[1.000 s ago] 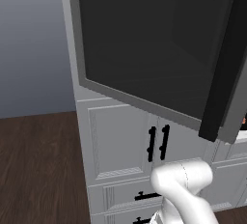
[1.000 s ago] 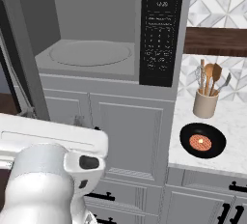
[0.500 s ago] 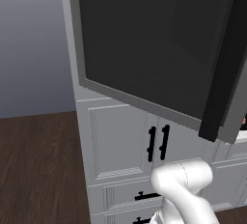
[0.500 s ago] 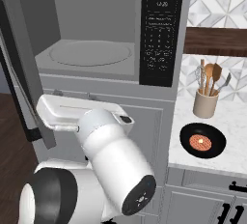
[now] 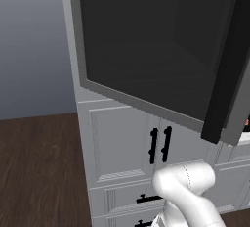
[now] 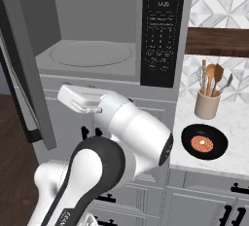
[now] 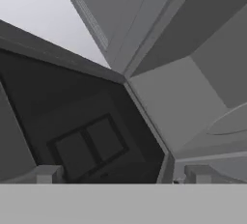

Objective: Open the microwave, place the bowl with waffle inside the microwave, then close the microwave door and turn it on.

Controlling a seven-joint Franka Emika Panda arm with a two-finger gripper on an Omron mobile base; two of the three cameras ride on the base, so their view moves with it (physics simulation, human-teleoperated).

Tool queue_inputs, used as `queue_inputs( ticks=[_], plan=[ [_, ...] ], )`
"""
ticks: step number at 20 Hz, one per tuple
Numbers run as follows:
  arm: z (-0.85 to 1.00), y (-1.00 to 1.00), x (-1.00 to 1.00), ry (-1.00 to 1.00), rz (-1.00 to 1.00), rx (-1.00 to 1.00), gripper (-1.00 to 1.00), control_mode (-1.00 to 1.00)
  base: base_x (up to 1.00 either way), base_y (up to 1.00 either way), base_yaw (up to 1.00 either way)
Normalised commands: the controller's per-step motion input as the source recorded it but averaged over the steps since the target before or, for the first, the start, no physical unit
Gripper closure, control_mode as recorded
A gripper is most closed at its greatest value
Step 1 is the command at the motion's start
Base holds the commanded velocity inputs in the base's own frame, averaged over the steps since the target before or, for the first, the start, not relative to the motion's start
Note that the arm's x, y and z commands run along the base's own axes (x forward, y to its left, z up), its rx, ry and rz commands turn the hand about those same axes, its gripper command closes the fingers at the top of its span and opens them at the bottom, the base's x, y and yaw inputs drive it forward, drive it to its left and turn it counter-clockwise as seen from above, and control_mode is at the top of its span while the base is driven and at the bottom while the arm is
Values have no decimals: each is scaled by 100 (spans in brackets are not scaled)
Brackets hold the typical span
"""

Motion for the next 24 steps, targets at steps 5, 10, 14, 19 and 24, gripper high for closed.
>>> queue_inputs(
  ticks=[5, 10, 14, 19, 24],
  plan=[
    [-8, 40, 26, 1, 14, 0, -100, -100, 0, 0, 0],
    [0, 42, 3, 0, 14, 0, -100, -100, 0, 0, 0],
    [0, 44, -12, 0, 20, 0, -100, -100, 0, 0, 0],
    [0, 51, -25, 0, 29, 1, -100, -100, 0, 0, 0],
    [0, 60, -29, -1, 28, 1, -100, -100, 0, 0, 0]
  ],
)
